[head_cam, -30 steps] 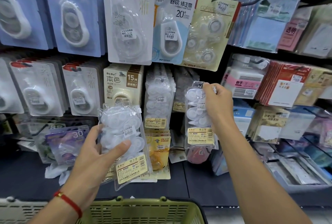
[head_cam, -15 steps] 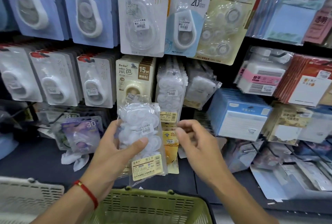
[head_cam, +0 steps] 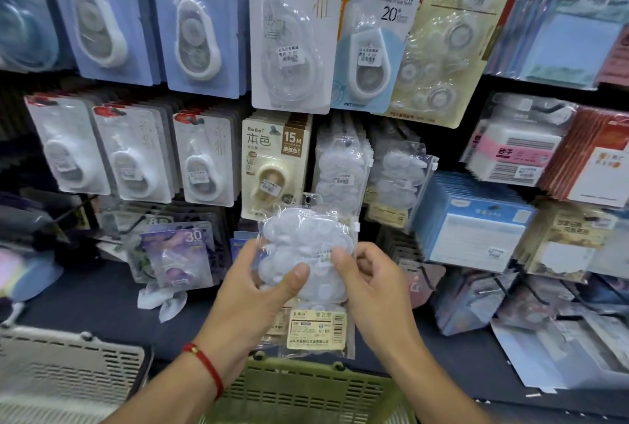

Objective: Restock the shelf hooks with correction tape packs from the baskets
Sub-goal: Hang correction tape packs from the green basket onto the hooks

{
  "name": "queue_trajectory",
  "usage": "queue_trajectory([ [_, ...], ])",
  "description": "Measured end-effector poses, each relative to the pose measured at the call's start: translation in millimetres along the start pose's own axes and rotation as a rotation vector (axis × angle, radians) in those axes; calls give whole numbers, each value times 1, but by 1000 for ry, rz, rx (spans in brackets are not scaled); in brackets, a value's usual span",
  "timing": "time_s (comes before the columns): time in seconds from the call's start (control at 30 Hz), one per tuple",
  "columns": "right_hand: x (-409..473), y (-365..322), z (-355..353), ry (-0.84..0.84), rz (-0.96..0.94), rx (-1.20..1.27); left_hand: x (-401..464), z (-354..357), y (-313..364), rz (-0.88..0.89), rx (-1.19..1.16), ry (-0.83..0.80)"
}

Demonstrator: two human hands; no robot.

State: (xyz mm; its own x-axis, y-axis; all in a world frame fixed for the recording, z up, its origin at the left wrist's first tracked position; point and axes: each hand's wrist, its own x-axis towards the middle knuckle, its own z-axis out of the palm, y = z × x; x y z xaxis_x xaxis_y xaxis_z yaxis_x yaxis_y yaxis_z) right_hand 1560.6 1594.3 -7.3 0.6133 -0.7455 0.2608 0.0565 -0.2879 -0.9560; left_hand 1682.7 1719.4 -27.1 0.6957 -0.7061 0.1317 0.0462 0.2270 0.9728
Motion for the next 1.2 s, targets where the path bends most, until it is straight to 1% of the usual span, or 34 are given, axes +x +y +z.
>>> queue_trajectory([
  [0.2, 13, -13, -20, 88, -8, 51, 4, -7, 1, -42, -2, 13],
  [0.33, 40, -32, -54, 258, -40, 37, 5, -11, 4, -4, 30, 47],
  [0.4, 52, -38, -70, 305, -49, 32, 4, -12, 4, -7, 25, 49],
  [0.6, 58, -44, -89, 275, -12, 26, 5, -9, 4, -10, 28, 50],
  [0.77, 61, -57, -92, 300, -2, 14, 4, -8, 6, -15, 40, 76],
  [0.9, 63, -62, -93, 277, 33, -3, 3, -8, 7, -7, 44, 80],
  [1.07, 68, -62, -100, 244, 19, -21, 3, -9, 7, 2, 40, 77],
  [1.2, 80, -62, -100, 235, 73, -49, 4, -10, 7, 3, 48, 80],
])
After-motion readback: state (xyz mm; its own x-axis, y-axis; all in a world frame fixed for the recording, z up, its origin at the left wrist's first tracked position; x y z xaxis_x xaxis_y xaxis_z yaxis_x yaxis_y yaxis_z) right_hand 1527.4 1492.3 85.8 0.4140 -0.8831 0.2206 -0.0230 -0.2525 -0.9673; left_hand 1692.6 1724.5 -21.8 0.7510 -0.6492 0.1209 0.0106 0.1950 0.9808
